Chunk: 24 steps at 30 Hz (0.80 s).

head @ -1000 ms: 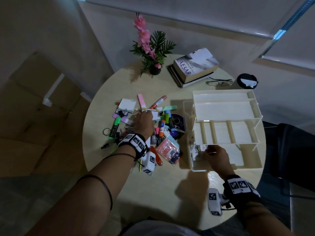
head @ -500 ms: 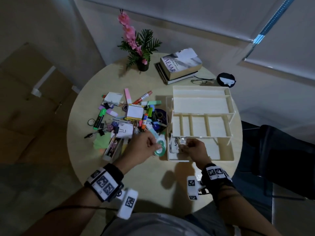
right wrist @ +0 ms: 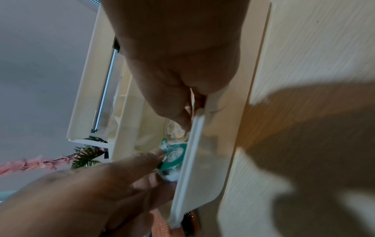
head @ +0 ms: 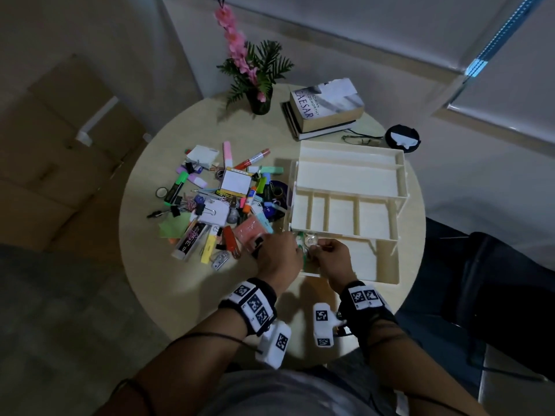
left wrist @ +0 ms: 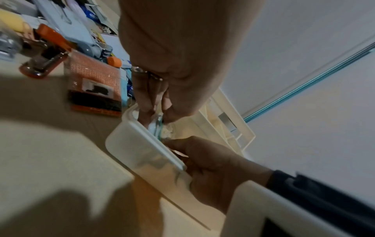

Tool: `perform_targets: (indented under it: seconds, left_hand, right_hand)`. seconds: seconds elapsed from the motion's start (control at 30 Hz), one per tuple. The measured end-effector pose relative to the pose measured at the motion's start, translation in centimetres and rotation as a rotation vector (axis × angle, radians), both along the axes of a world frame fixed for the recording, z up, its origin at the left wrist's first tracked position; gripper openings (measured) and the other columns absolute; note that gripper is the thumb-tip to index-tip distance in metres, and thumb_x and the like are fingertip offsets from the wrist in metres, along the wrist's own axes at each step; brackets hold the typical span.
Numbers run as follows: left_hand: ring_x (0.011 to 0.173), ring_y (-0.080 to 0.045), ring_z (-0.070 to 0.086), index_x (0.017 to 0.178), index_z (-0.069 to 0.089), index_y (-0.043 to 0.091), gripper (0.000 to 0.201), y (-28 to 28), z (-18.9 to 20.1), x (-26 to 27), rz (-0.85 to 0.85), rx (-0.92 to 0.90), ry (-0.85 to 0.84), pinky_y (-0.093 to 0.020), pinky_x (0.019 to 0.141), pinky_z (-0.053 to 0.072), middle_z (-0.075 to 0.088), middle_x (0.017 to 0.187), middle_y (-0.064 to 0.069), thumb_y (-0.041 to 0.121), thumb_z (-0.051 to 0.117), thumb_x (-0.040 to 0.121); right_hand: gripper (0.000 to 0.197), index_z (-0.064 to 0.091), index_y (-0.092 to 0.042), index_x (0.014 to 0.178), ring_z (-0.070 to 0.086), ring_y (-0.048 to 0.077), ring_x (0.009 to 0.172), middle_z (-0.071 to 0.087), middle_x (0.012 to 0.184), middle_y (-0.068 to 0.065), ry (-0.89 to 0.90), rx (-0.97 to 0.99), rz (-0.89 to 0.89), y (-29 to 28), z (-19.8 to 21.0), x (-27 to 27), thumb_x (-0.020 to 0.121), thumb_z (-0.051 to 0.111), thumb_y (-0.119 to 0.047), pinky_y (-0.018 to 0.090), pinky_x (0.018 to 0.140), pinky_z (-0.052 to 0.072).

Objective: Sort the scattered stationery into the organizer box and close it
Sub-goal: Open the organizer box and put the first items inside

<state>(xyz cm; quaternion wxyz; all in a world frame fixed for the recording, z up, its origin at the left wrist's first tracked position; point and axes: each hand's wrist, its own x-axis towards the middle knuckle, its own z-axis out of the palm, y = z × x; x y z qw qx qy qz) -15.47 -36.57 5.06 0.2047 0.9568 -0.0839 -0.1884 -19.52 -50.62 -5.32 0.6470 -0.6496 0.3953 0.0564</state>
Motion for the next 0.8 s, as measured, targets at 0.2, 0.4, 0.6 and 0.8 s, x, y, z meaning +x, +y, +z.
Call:
perform_targets:
  seconds: [0.2, 0.4, 0.6, 0.8]
  left_hand:
    - [0.094, -0.033, 0.07, 0.102, 0.073, 0.004, 0.014, -1.8, 0.0, 0.2, -0.08, 0.162, 0.031, -0.035, 0.064, 0.046, 0.074, 0.104, -0.016, 0.004, 0.059, 0.099]
    - [0.097, -0.03, 0.069, 0.106, 0.071, 0.005, 0.024, -2.3, 0.7, 0.0, -0.171, 0.184, 0.026, -0.032, 0.067, 0.043, 0.073, 0.108, -0.015, -0.001, 0.049, 0.102]
    - [0.101, -0.03, 0.067, 0.111, 0.069, 0.008, 0.02, -1.6, 0.8, -1.4, -0.234, 0.194, 0.026, -0.033, 0.069, 0.047, 0.069, 0.112, -0.013, -0.001, 0.056, 0.098]
    - [0.099, -0.028, 0.066, 0.112, 0.07, 0.007, 0.019, -1.2, 0.4, -2.2, -0.265, 0.173, 0.037, -0.035, 0.076, 0.057, 0.065, 0.113, -0.014, 0.001, 0.061, 0.096]
  right_hand:
    - [0.012, 0.069, -0.01, 0.096, 0.074, 0.031, 0.078, 0.078, 0.085, 0.014, -0.001, -0.044, 0.01, 0.0, -0.1, -0.1, 0.088, 0.076, -0.014, 0.049, 0.076, 0.063]
    - [0.014, 0.069, -0.017, 0.104, 0.077, 0.034, 0.082, 0.079, 0.087, 0.011, -0.017, -0.081, 0.017, 0.0, 0.3, -0.3, 0.09, 0.073, -0.017, 0.059, 0.08, 0.063]
    - [0.034, 0.068, -0.031, 0.1, 0.077, 0.027, 0.083, 0.079, 0.086, 0.0, -0.007, -0.106, 0.059, -0.2, -1.0, -0.4, 0.069, 0.071, -0.046, 0.055, 0.08, 0.063]
    - [0.04, 0.068, -0.03, 0.106, 0.076, 0.024, 0.083, 0.078, 0.087, -0.002, 0.011, -0.159, 0.091, 0.1, -0.5, -0.4, 0.07, 0.073, -0.047, 0.052, 0.081, 0.064]
